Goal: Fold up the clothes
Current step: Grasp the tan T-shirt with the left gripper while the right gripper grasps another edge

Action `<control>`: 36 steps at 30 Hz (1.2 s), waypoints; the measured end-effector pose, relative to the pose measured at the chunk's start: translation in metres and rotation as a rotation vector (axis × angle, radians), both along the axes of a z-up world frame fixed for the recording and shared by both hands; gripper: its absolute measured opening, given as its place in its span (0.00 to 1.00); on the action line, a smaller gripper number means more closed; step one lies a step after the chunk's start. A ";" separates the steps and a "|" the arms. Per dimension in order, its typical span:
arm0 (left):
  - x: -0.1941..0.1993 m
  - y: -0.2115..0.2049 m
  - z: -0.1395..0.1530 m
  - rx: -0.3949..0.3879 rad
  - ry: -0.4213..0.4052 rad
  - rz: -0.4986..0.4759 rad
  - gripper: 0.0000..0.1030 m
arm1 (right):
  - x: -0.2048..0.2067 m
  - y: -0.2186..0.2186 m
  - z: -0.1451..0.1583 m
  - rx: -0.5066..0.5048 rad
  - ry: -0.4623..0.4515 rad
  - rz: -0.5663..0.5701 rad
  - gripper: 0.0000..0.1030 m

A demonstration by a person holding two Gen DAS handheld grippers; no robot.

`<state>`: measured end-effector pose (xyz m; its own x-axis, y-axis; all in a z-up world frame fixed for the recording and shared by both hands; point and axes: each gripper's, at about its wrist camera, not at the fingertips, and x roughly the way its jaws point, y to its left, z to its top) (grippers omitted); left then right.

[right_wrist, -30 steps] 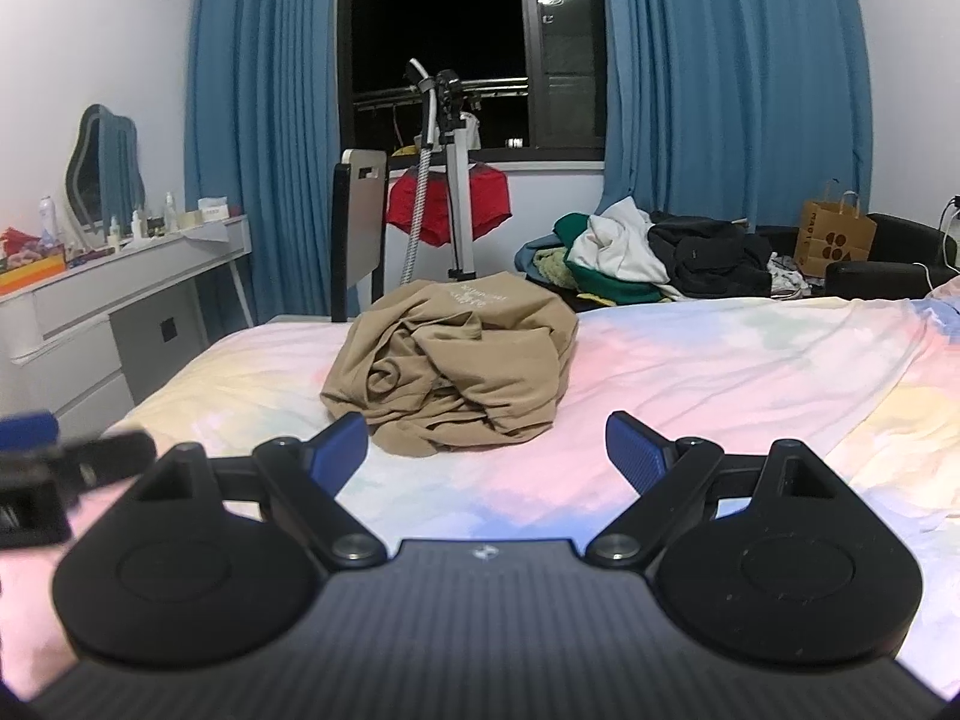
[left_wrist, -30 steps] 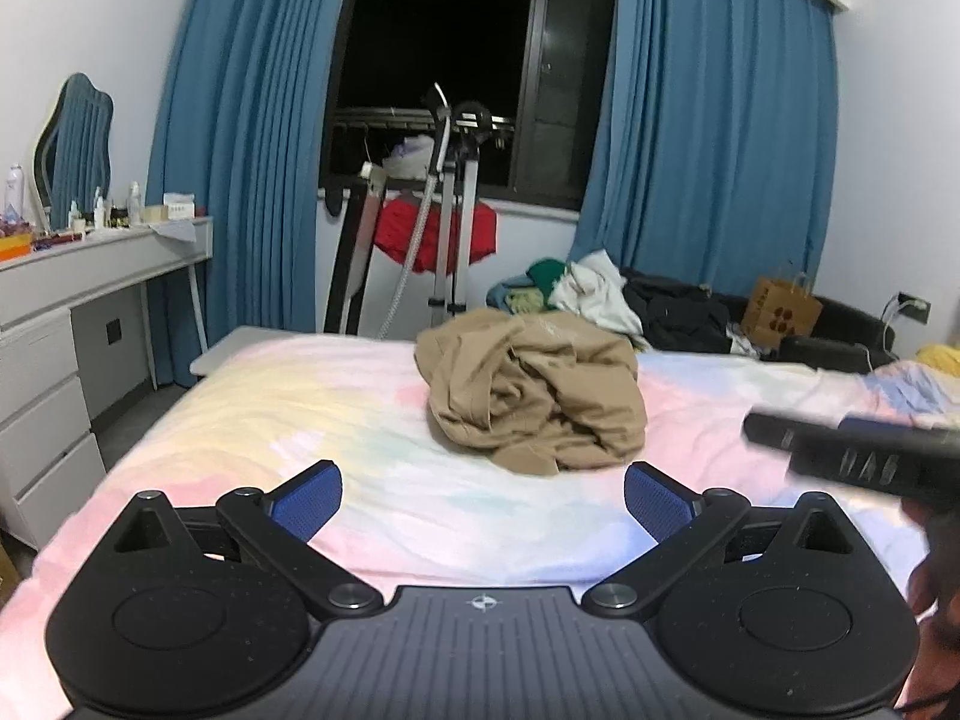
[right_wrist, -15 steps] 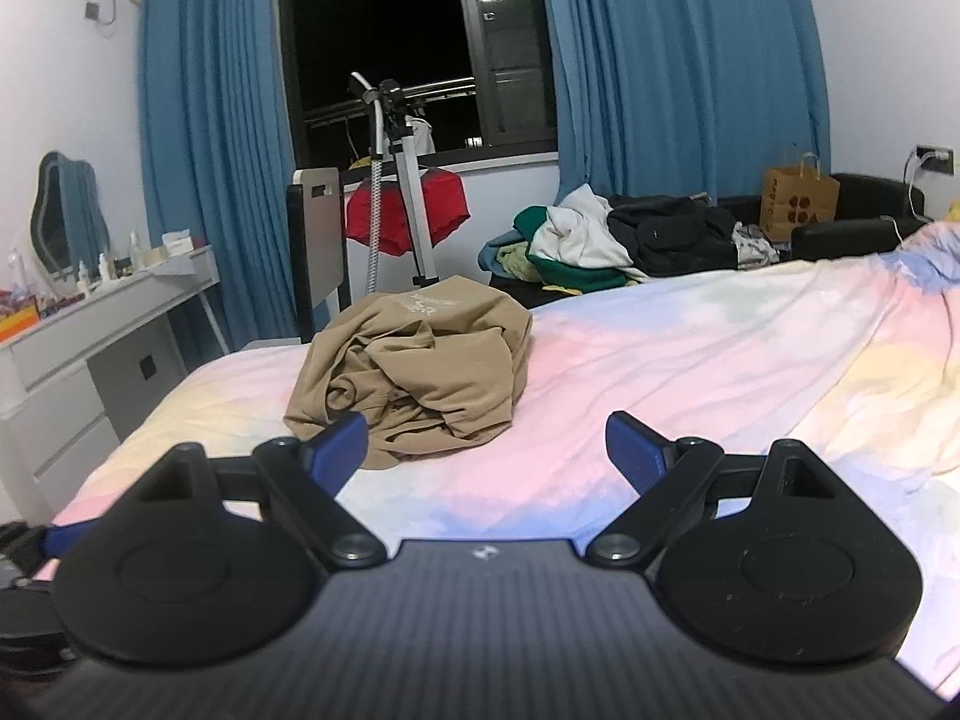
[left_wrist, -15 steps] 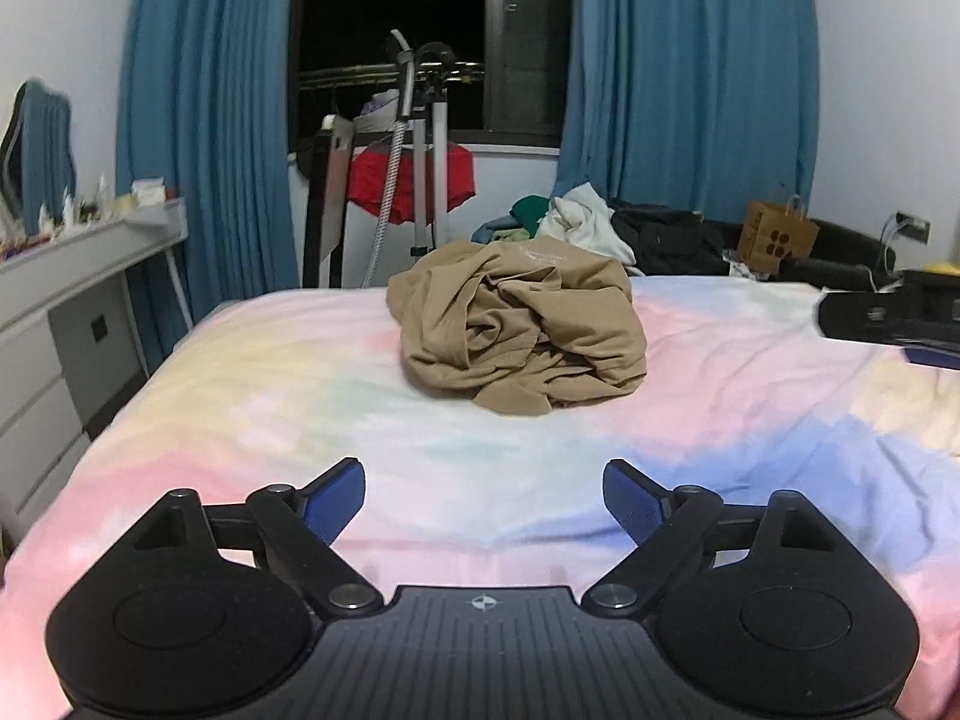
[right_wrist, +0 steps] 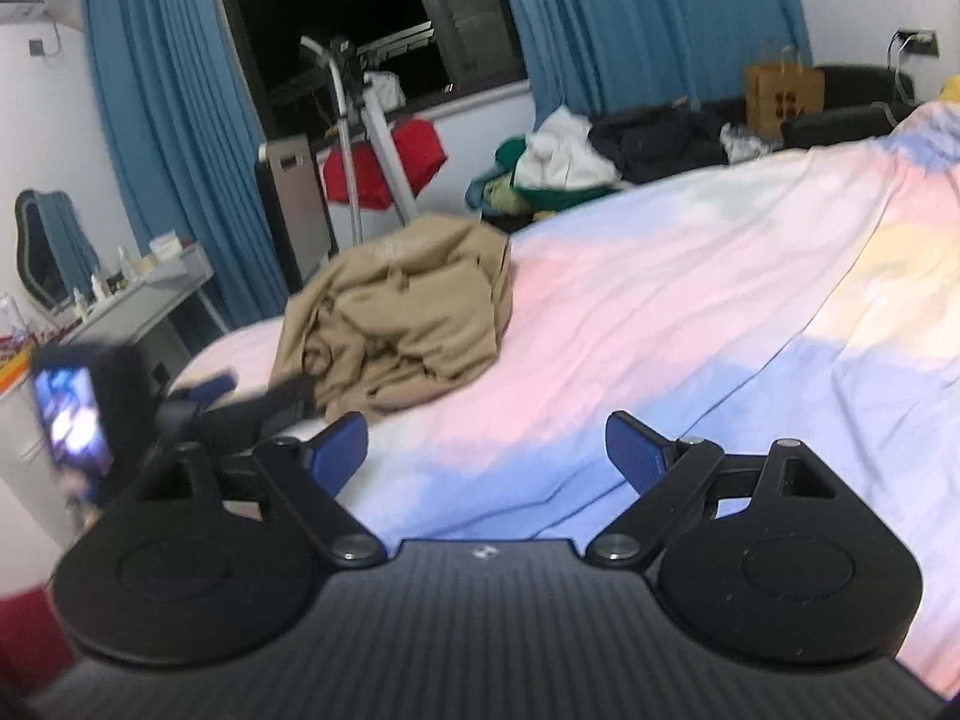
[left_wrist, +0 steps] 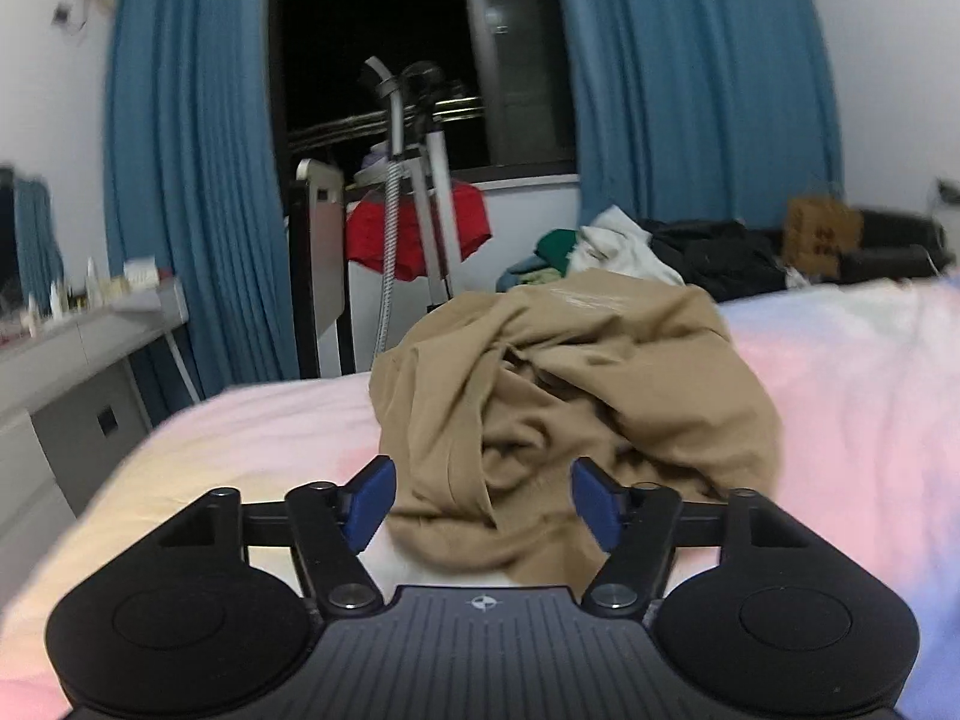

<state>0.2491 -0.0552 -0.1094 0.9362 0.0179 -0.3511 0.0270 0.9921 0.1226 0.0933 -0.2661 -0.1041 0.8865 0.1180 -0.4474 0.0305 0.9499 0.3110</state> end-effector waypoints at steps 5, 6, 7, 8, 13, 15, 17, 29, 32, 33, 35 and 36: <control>0.047 0.013 -0.017 -0.089 0.005 0.020 0.36 | 0.025 0.013 -0.024 0.006 0.048 0.036 0.85; 0.051 0.015 -0.020 -0.098 0.022 0.014 0.28 | 0.030 0.017 -0.028 -0.004 0.056 0.043 0.85; 0.055 0.017 -0.022 -0.106 0.039 0.009 0.20 | 0.035 0.021 -0.031 -0.016 0.063 0.049 0.85; 0.053 0.020 -0.020 -0.121 0.028 0.006 0.16 | 0.039 0.025 -0.035 -0.030 0.067 0.051 0.85; 0.017 0.030 0.010 -0.141 -0.047 -0.050 0.07 | 0.047 0.026 -0.039 -0.038 0.045 0.020 0.85; -0.007 0.033 0.032 -0.143 -0.080 -0.082 0.06 | 0.045 0.023 -0.037 -0.034 0.023 -0.001 0.85; -0.032 0.035 0.055 -0.146 -0.111 -0.118 0.06 | 0.040 0.020 -0.033 -0.040 -0.007 -0.020 0.85; -0.185 0.057 0.110 -0.163 -0.072 -0.190 0.03 | -0.006 0.018 0.005 -0.035 -0.135 0.061 0.85; -0.220 0.066 0.111 -0.170 -0.042 -0.188 0.03 | -0.011 0.027 0.004 -0.031 -0.080 0.139 0.85; -0.220 0.073 0.107 -0.173 -0.032 -0.169 0.03 | -0.011 0.031 0.001 -0.027 -0.055 0.173 0.85; -0.214 0.088 0.101 -0.222 0.001 -0.138 0.03 | -0.010 0.041 -0.005 -0.029 -0.017 0.234 0.85; -0.211 0.094 0.100 -0.242 0.005 -0.132 0.03 | -0.009 0.047 -0.009 -0.038 -0.002 0.249 0.85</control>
<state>0.0386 0.0389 -0.0092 0.9230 -0.1890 -0.3350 0.1579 0.9804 -0.1182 0.0846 -0.2188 -0.1132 0.8332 0.3162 -0.4537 -0.2066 0.9390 0.2750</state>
